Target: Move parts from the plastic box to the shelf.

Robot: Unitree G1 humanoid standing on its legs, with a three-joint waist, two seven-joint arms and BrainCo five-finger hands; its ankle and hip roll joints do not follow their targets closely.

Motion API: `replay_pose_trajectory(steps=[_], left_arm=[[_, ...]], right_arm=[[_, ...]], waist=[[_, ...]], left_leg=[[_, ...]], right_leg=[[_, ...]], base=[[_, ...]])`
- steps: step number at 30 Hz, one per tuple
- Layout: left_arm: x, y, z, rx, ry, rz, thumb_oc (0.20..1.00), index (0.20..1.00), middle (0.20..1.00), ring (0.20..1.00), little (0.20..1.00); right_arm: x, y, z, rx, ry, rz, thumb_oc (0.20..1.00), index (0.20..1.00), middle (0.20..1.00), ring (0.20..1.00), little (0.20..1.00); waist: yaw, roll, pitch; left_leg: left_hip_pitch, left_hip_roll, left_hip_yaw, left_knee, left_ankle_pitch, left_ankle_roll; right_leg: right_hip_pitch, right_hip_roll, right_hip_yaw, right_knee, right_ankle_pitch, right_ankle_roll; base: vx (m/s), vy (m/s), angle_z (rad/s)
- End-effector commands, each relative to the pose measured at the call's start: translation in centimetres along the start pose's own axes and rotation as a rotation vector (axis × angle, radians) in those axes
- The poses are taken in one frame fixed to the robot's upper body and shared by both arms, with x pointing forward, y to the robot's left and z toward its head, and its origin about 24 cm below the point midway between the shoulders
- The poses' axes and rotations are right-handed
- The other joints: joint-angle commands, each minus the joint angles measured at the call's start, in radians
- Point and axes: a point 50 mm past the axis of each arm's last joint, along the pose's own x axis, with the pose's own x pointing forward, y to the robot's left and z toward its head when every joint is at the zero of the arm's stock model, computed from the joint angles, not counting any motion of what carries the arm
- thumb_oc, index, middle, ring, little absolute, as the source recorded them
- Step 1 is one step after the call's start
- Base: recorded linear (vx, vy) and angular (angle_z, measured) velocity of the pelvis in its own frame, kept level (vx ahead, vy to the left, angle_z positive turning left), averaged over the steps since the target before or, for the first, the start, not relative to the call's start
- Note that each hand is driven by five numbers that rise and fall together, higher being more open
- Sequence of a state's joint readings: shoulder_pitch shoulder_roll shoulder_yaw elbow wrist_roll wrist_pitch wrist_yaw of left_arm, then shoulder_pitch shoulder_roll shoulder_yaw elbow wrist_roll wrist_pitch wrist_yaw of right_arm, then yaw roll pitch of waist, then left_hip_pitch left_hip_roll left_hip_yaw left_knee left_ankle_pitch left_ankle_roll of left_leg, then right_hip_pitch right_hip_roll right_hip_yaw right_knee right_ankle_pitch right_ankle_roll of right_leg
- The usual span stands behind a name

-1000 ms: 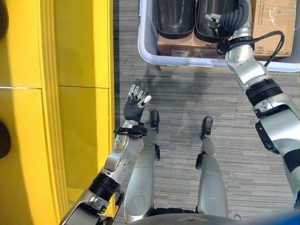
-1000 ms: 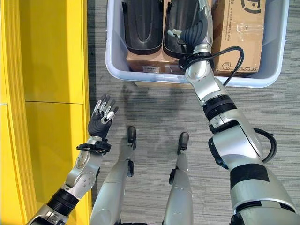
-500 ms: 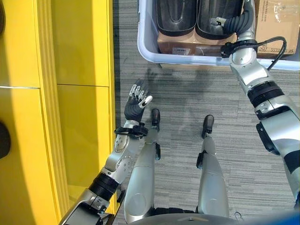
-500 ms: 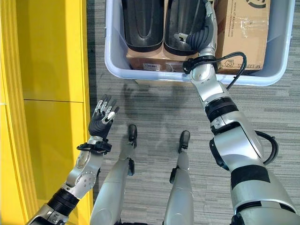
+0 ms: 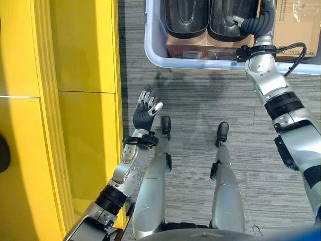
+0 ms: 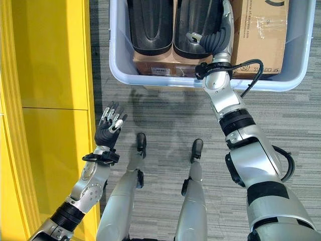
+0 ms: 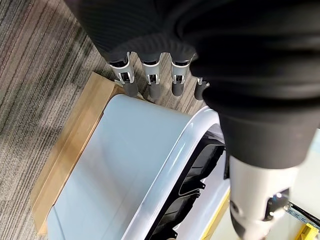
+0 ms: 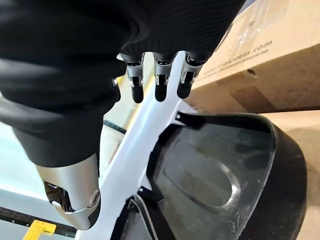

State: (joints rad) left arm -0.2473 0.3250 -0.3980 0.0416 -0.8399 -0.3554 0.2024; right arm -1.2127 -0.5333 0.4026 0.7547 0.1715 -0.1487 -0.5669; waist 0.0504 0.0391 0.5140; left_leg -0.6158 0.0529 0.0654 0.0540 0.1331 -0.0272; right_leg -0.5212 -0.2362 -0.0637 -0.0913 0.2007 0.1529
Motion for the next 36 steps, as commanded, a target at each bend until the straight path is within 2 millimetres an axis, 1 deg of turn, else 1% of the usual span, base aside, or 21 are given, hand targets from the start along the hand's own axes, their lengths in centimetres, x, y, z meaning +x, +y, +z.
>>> replay_pose_trajectory(steps=[1,7,10,15,19,23,25,26,27,29,30,32,36], left_arm=[[-0.8,0.1,1.8,0.037,-0.082,-0.028,1.000,1.000,1.000,1.000,1.000],[-0.7,0.2,1.9,0.051,-0.090,-0.026,1.000,1.000,1.000,1.000,1.000],[-0.7,0.3,2.2,0.058,-0.098,-0.030,1.000,1.000,1.000,1.000,1.000],[-0.8,0.4,2.3,0.056,-0.097,-0.032,1.000,1.000,1.000,1.000,1.000],[-0.9,0.5,2.2,0.057,-0.090,-0.028,1.000,1.000,1.000,1.000,1.000],[-0.9,0.4,1.9,0.049,-0.080,-0.027,1.000,1.000,1.000,1.000,1.000],[-0.9,0.3,1.7,0.041,-0.074,-0.030,1.000,1.000,1.000,1.000,1.000],[-0.9,0.2,1.7,0.039,-0.072,-0.032,1.000,1.000,1.000,1.000,1.000],[-0.8,0.2,1.7,0.036,-0.071,-0.034,1.000,1.000,1.000,1.000,1.000],[-0.9,0.2,1.6,0.035,-0.065,-0.036,1.000,1.000,1.000,1.000,1.000],[-0.9,0.2,1.6,0.035,-0.066,-0.036,1.000,1.000,1.000,1.000,1.000],[-0.9,0.1,1.4,0.036,-0.057,-0.041,1.000,1.000,1.000,1.000,1.000],[-0.9,0.0,1.3,0.040,-0.052,-0.043,1.000,1.000,1.000,1.000,1.000]], right_arm=[[1.4,-2.7,3.4,-0.019,-0.191,-0.090,1.000,1.000,1.000,1.000,1.000],[0.9,-2.8,4.2,-0.002,-0.242,-0.101,1.000,1.000,1.000,1.000,1.000],[0.6,-2.8,4.7,0.015,-0.272,-0.112,1.000,1.000,1.000,1.000,1.000],[0.6,-3.0,4.8,0.026,-0.273,-0.126,1.000,1.000,1.000,1.000,1.000],[0.7,-3.0,4.6,0.030,-0.260,-0.127,1.000,1.000,1.000,1.000,1.000],[1.0,-2.5,3.6,0.043,-0.192,-0.114,1.000,1.000,1.000,1.000,1.000],[1.4,-2.2,2.1,0.049,-0.106,-0.110,1.000,1.000,1.000,1.000,1.000],[1.5,-2.1,1.0,0.046,-0.038,-0.107,1.000,1.000,1.000,1.000,1.000],[1.5,-2.0,0.6,0.060,-0.012,-0.105,1.000,1.000,1.000,1.000,1.000],[1.6,-2.0,-0.1,0.064,0.026,-0.095,1.000,1.000,1.000,1.000,1.000],[1.6,-2.0,-0.1,0.064,0.026,-0.095,1.000,1.000,1.000,1.000,1.000],[1.4,-1.4,-0.8,0.060,0.064,-0.067,1.000,1.000,1.000,1.000,1.000],[1.1,-1.0,-1.2,0.042,0.079,-0.044,1.000,1.000,1.000,1.000,1.000]], waist=[[0.002,-0.011,0.006],[-0.005,-0.018,0.006],[-0.007,-0.022,0.006],[-0.006,-0.024,0.001],[-0.005,-0.026,0.003],[-0.002,-0.025,0.006],[0.005,-0.020,0.006],[0.012,-0.015,0.006],[0.013,-0.013,0.006],[0.016,-0.011,0.006],[0.016,-0.011,0.006],[0.020,-0.009,0.006],[0.024,-0.006,0.006]], left_leg=[[0.010,0.074,0.004,0.065,-0.082,-0.059],[0.014,0.073,0.005,0.070,-0.081,-0.056],[0.036,0.076,0.004,0.066,-0.084,-0.057],[0.045,0.079,0.004,0.060,-0.075,-0.058],[0.048,0.081,0.003,0.061,-0.079,-0.058],[0.046,0.081,0.003,0.060,-0.078,-0.057],[0.044,0.080,0.002,0.057,-0.076,-0.057],[0.042,0.077,0.003,0.056,-0.076,-0.057],[0.040,0.077,0.004,0.056,-0.075,-0.058],[0.039,0.076,0.004,0.057,-0.076,-0.057],[0.039,0.076,0.004,0.057,-0.076,-0.057],[0.035,0.074,0.004,0.057,-0.075,-0.057],[0.031,0.074,0.004,0.056,-0.074,-0.057]], right_leg=[[0.133,-0.052,-0.017,0.097,-0.115,0.031],[0.136,-0.051,-0.013,0.103,-0.114,0.029],[0.153,-0.048,-0.016,0.106,-0.121,0.030],[0.158,-0.047,-0.016,0.110,-0.120,0.029],[0.157,-0.045,-0.015,0.113,-0.125,0.026],[0.155,-0.045,-0.015,0.110,-0.122,0.026],[0.158,-0.045,-0.017,0.107,-0.124,0.025],[0.158,-0.046,-0.020,0.105,-0.124,0.025],[0.157,-0.046,-0.020,0.105,-0.124,0.025],[0.156,-0.046,-0.021,0.104,-0.124,0.026],[0.156,-0.046,-0.021,0.104,-0.124,0.026],[0.153,-0.045,-0.022,0.102,-0.124,0.026],[0.151,-0.045,-0.026,0.102,-0.124,0.026]], base=[[0.00,0.000,0.00],[0.00,0.000,0.00],[0.00,0.000,0.00],[0.00,0.000,0.00],[0.00,0.000,0.00],[0.00,0.000,0.00],[0.00,0.000,0.00],[0.00,0.000,0.00],[0.00,0.000,0.00],[0.00,0.000,0.00],[0.00,0.000,0.00],[0.00,0.000,0.00],[0.00,0.000,0.00]])
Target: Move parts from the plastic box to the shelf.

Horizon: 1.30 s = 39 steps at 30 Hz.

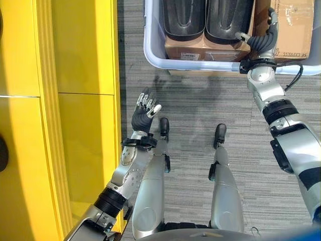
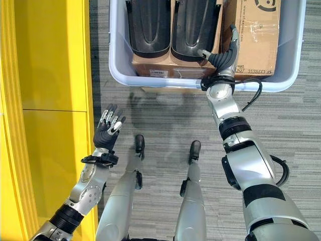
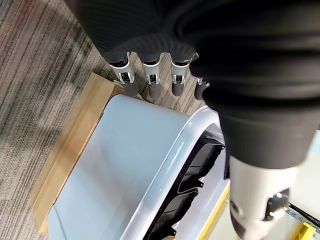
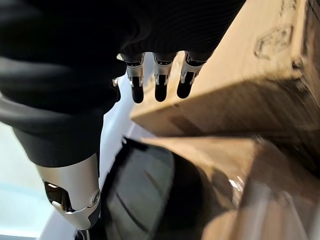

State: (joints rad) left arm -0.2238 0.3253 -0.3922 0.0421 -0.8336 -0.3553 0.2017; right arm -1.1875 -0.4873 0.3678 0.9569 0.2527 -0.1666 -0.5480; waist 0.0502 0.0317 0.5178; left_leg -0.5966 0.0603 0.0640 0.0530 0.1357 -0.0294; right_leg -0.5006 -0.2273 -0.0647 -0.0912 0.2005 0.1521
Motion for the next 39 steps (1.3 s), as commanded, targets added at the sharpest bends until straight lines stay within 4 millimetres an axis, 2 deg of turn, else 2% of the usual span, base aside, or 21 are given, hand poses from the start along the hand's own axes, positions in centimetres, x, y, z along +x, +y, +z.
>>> replay_pose_trajectory(steps=[1,5,9,11,12,18,32,39], left_arm=[[-0.5,-0.4,1.5,0.033,-0.063,-0.061,1.000,1.000,1.000,1.000,1.000],[-0.4,-0.3,1.5,0.037,-0.068,-0.054,1.000,1.000,1.000,1.000,1.000],[-0.5,-0.3,1.6,0.038,-0.071,-0.051,1.000,1.000,1.000,1.000,1.000],[-0.5,-0.3,1.6,0.037,-0.067,-0.053,1.000,1.000,1.000,1.000,1.000],[-0.5,-0.4,1.5,0.036,-0.062,-0.060,1.000,1.000,1.000,1.000,1.000],[-0.5,-0.6,1.5,0.039,-0.061,-0.075,1.000,1.000,1.000,1.000,1.000],[-0.5,-0.9,1.4,0.047,-0.050,-0.109,1.000,1.000,1.000,1.000,1.000],[-0.6,-1.1,1.4,0.045,-0.043,-0.123,1.000,1.000,1.000,1.000,1.000]], right_arm=[[1.7,-0.8,4.3,0.035,-0.151,-0.013,1.000,1.000,1.000,1.000,1.000],[1.2,0.0,4.9,0.020,-0.191,0.016,1.000,1.000,1.000,1.000,1.000],[1.4,-0.3,4.6,0.010,-0.172,-0.001,1.000,1.000,1.000,1.000,1.000],[1.8,-0.8,4.2,0.008,-0.143,-0.026,1.000,1.000,1.000,1.000,1.000],[2.4,-1.7,4.0,-0.006,-0.115,-0.059,1.000,1.000,1.000,1.000,1.000],[3.4,-3.5,4.0,-0.024,-0.075,-0.116,1.000,1.000,1.000,1.000,1.000],[4.3,-4.7,5.0,-0.034,-0.076,-0.147,1.000,1.000,1.000,1.000,1.000],[4.6,-5.2,4.9,-0.043,-0.048,-0.146,1.000,1.000,1.000,1.000,1.000]], waist=[[0.024,0.002,0.002],[0.024,-0.001,0.002],[0.024,0.000,0.002],[0.028,0.003,0.002],[0.031,0.006,0.002],[0.037,0.013,0.002],[0.048,0.023,0.002],[0.057,0.030,0.002]], left_leg=[[0.012,0.066,0.005,0.057,-0.077,-0.055],[0.005,0.066,0.001,0.060,-0.077,-0.053],[0.001,0.065,-0.001,0.058,-0.074,-0.054],[-0.002,0.064,0.000,0.059,-0.075,-0.054],[-0.006,0.062,0.000,0.059,-0.074,-0.054],[-0.010,0.063,0.000,0.057,-0.071,-0.055],[-0.021,0.059,0.002,0.053,-0.073,-0.055],[-0.031,0.052,0.001,0.062,-0.077,-0.054]], right_leg=[[0.130,-0.054,-0.025,0.102,-0.124,0.027],[0.126,-0.052,-0.024,0.104,-0.124,0.027],[0.123,-0.053,-0.027,0.104,-0.122,0.026],[0.120,-0.053,-0.027,0.104,-0.123,0.027],[0.118,-0.053,-0.026,0.103,-0.124,0.027],[0.108,-0.051,-0.026,0.106,-0.127,0.027],[0.100,-0.051,-0.028,0.107,-0.130,0.029],[0.099,-0.051,-0.032,0.107,-0.132,0.030]], base=[[0.00,0.000,0.00],[0.00,0.000,0.00],[0.00,0.000,0.00],[0.00,0.000,0.00],[0.00,0.000,0.00],[0.00,-0.002,0.01],[0.00,0.000,0.00],[0.00,0.000,0.00]])
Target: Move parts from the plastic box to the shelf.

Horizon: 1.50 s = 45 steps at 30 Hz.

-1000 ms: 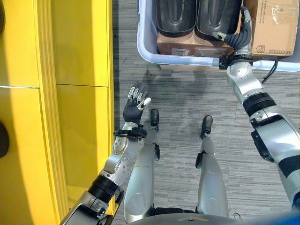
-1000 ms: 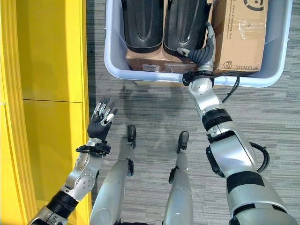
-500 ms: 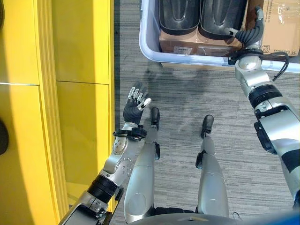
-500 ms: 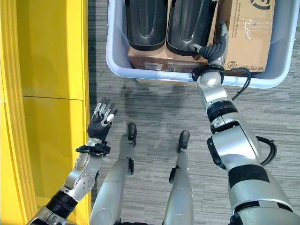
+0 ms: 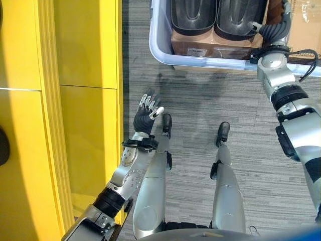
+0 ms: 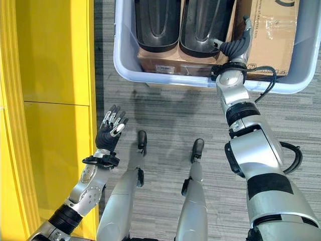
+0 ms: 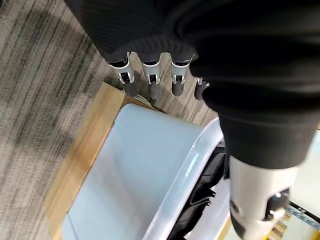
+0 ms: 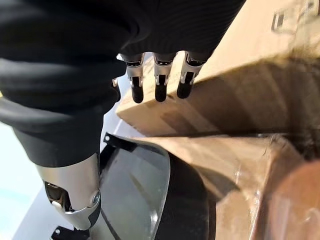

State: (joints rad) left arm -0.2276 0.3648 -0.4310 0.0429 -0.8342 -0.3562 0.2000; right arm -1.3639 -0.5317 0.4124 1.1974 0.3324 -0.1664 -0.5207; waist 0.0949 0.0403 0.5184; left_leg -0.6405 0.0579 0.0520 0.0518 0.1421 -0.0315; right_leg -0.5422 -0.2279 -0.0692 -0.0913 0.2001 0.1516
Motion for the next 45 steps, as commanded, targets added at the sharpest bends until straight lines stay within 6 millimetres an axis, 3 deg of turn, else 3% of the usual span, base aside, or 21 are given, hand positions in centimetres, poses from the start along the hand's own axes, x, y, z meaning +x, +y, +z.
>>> replay_pose_trajectory(steps=[1,16,26,43,44,45], left_arm=[[-0.4,-1.1,1.6,0.008,-0.074,-0.092,1.000,1.000,1.000,1.000,1.000],[-0.5,-1.1,1.8,0.014,-0.078,-0.099,1.000,1.000,1.000,1.000,1.000],[-0.8,-1.0,2.1,0.030,-0.079,-0.111,1.000,1.000,1.000,1.000,1.000],[-1.1,-0.7,2.4,0.023,-0.086,-0.106,1.000,1.000,1.000,1.000,1.000],[-1.2,-0.8,2.4,0.023,-0.083,-0.109,1.000,1.000,1.000,1.000,1.000],[-1.2,-0.8,2.5,0.024,-0.087,-0.115,1.000,1.000,1.000,1.000,1.000]], right_arm=[[1.8,-2.4,3.6,-0.012,-0.106,-0.057,1.000,1.000,1.000,1.000,1.000],[2.4,-3.4,4.0,-0.047,-0.095,-0.078,1.000,1.000,1.000,1.000,1.000],[3.8,-7.5,5.7,-0.098,-0.111,-0.184,1.000,1.000,1.000,1.000,1.000],[4.2,-8.6,6.9,-0.076,-0.134,-0.204,1.000,1.000,1.000,1.000,1.000],[4.2,-9.0,6.5,-0.079,-0.106,-0.210,1.000,1.000,1.000,1.000,1.000],[4.4,-9.5,6.5,-0.081,-0.096,-0.222,1.000,1.000,1.000,1.000,1.000]], waist=[[0.014,0.024,0.002],[0.031,0.032,0.002],[0.039,0.045,0.002],[0.030,0.044,0.002],[0.034,0.045,0.002],[0.038,0.051,0.002]], left_leg=[[0.012,0.053,0.013,0.063,-0.084,-0.052],[-0.019,0.042,0.004,0.067,-0.090,-0.048],[-0.064,0.028,0.003,0.085,-0.100,-0.048],[-0.115,0.022,0.003,0.096,-0.107,-0.046],[-0.109,0.017,-0.006,0.097,-0.133,-0.053],[-0.136,0.013,-0.002,0.098,-0.108,-0.044]], right_leg=[[0.140,-0.051,-0.028,0.106,-0.132,0.031],[0.130,-0.054,-0.038,0.100,-0.136,0.032],[0.108,-0.058,-0.043,0.099,-0.141,0.036],[0.065,-0.051,-0.044,0.110,-0.150,0.035],[0.073,-0.051,-0.044,0.111,-0.169,0.038],[0.050,-0.051,-0.050,0.110,-0.153,0.035]], base=[[0.00,0.000,0.00],[0.00,0.001,0.01],[0.03,0.000,0.05],[0.01,-0.002,0.00],[0.00,0.000,0.00],[0.08,-0.033,0.03]])
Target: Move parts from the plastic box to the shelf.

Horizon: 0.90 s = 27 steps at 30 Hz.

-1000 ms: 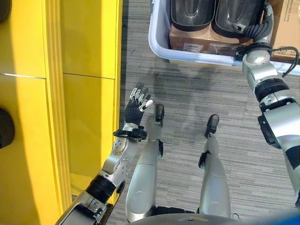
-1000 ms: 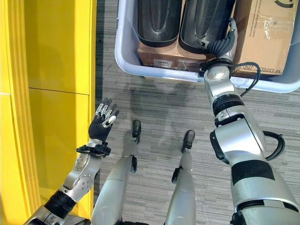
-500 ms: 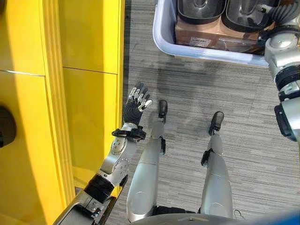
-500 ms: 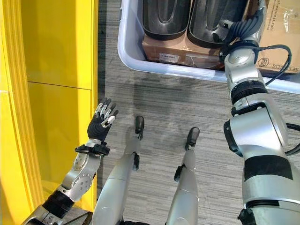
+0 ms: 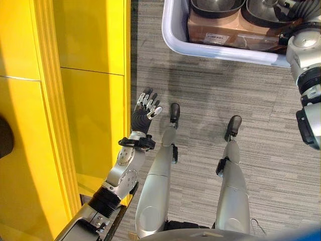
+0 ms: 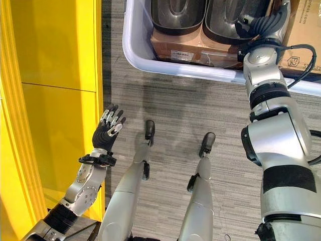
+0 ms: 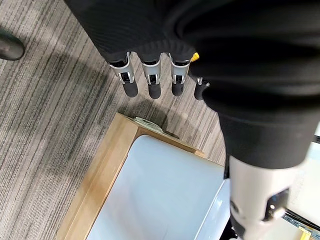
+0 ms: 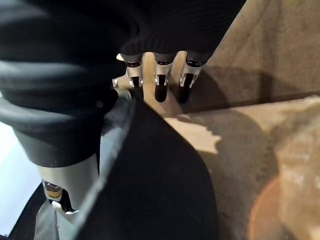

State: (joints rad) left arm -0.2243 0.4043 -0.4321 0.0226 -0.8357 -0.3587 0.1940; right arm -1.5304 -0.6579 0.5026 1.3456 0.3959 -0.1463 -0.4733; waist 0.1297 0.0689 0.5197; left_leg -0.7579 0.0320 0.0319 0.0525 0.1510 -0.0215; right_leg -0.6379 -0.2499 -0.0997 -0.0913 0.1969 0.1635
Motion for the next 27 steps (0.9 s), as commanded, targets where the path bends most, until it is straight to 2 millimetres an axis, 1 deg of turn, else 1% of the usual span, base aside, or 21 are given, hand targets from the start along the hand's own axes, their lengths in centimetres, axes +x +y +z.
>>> replay_pose_trajectory(steps=[1,6,8,9,10,11,13,19,24,25,26,27], left_arm=[[-1.1,-1.1,1.8,-0.006,-0.076,-0.094,1.000,1.000,1.000,1.000,1.000],[-1.3,-0.9,1.8,-0.005,-0.073,-0.091,1.000,1.000,1.000,1.000,1.000],[-1.3,-1.0,1.8,-0.008,-0.072,-0.093,1.000,1.000,1.000,1.000,1.000],[-1.4,-0.8,1.9,-0.004,-0.071,-0.091,1.000,1.000,1.000,1.000,1.000],[-1.4,-0.8,1.8,-0.007,-0.069,-0.091,1.000,1.000,1.000,1.000,1.000],[-1.4,-0.8,1.8,-0.014,-0.070,-0.089,1.000,1.000,1.000,1.000,1.000],[-1.5,-0.5,1.7,-0.007,-0.063,-0.081,1.000,1.000,1.000,1.000,1.000],[-1.5,-0.4,1.6,-0.007,-0.054,-0.075,1.000,1.000,1.000,1.000,1.000],[-1.3,-0.4,1.2,-0.013,-0.040,-0.071,1.000,1.000,1.000,1.000,1.000],[-1.2,-0.6,1.2,-0.016,-0.035,-0.079,1.000,1.000,1.000,1.000,1.000],[-1.2,-0.6,1.2,-0.018,-0.035,-0.084,1.000,1.000,1.000,1.000,1.000],[-1.2,-0.7,1.1,-0.020,-0.029,-0.087,1.000,1.000,1.000,1.000,1.000]], right_arm=[[1.9,-4.0,3.2,-0.022,-0.083,-0.103,1.000,1.000,1.000,1.000,1.000],[2.2,-5.4,2.2,-0.012,-0.015,-0.126,1.000,1.000,1.000,1.000,1.000],[2.2,-5.6,2.1,0.009,-0.003,-0.133,1.000,1.000,1.000,1.000,1.000],[2.3,-6.1,1.7,0.005,0.026,-0.124,1.000,1.000,1.000,1.000,1.000],[2.4,-6.2,1.6,0.028,0.033,-0.120,0.805,0.805,0.805,0.805,0.805],[2.4,-6.6,1.5,0.064,0.048,-0.123,0.200,0.200,0.200,0.200,0.200],[2.5,-6.8,1.4,0.050,0.057,-0.106,0.200,0.200,0.200,0.200,0.200],[2.4,-6.9,0.7,0.102,0.083,-0.108,0.200,0.200,0.200,0.200,0.200],[2.1,-6.4,-0.4,0.180,0.112,-0.106,0.200,0.200,0.200,0.200,0.200],[1.9,-6.1,-1.1,0.205,0.127,-0.107,0.200,0.200,0.200,0.200,0.200],[1.8,-6.1,-1.2,0.217,0.128,-0.105,0.200,0.200,0.200,0.200,0.200],[1.7,-6.0,-1.5,0.236,0.134,-0.109,0.200,0.200,0.200,0.200,0.200]], waist=[[0.004,0.021,0.000],[0.021,0.033,0.000],[0.024,0.036,0.000],[0.031,0.041,0.000],[0.032,0.044,0.000],[0.033,0.045,0.000],[0.036,0.044,0.000],[0.030,0.040,0.000],[0.019,0.028,0.000],[0.016,0.020,0.000],[0.014,0.018,0.000],[0.013,0.013,0.000]], left_leg=[[-0.001,0.039,0.011,0.097,-0.142,-0.062],[-0.025,0.030,0.005,0.102,-0.145,-0.060],[-0.029,0.029,0.004,0.102,-0.144,-0.060],[-0.039,0.027,0.003,0.103,-0.145,-0.058],[-0.043,0.026,0.001,0.105,-0.145,-0.058],[-0.046,0.025,-0.001,0.107,-0.145,-0.058],[-0.049,0.024,-0.004,0.109,-0.144,-0.058],[-0.054,0.023,-0.010,0.125,-0.149,-0.056],[-0.034,0.026,-0.019,0.133,-0.152,-0.054],[-0.017,0.028,-0.021,0.133,-0.150,-0.055],[-0.029,0.029,-0.015,0.135,-0.125,-0.047],[-0.019,0.031,-0.017,0.137,-0.125,-0.047]], right_leg=[[0.162,-0.029,-0.015,0.110,-0.166,0.026],[0.144,-0.028,-0.016,0.115,-0.171,0.027],[0.142,-0.029,-0.018,0.115,-0.172,0.027],[0.135,-0.029,-0.020,0.117,-0.175,0.028],[0.131,-0.028,-0.016,0.116,-0.174,0.027],[0.128,-0.028,-0.015,0.117,-0.175,0.027],[0.125,-0.026,-0.015,0.120,-0.176,0.026],[0.125,-0.025,-0.004,0.129,-0.180,0.022],[0.146,-0.020,0.002,0.132,-0.181,0.017],[0.165,-0.018,0.001,0.131,-0.181,0.016],[0.157,-0.017,-0.005,0.131,-0.164,0.013],[0.167,-0.015,-0.008,0.131,-0.163,0.012]], base=[[0.01,-0.008,0.06],[0.02,-0.005,0.02],[0.00,0.000,0.00],[0.00,0.000,0.00],[-0.01,-0.023,0.05],[0.00,-0.021,0.05],[0.00,-0.007,0.06],[0.00,-0.007,0.03],[-0.01,-0.002,0.01],[-0.10,0.002,0.07],[-0.10,-0.004,0.10],[-0.10,0.005,0.10]])
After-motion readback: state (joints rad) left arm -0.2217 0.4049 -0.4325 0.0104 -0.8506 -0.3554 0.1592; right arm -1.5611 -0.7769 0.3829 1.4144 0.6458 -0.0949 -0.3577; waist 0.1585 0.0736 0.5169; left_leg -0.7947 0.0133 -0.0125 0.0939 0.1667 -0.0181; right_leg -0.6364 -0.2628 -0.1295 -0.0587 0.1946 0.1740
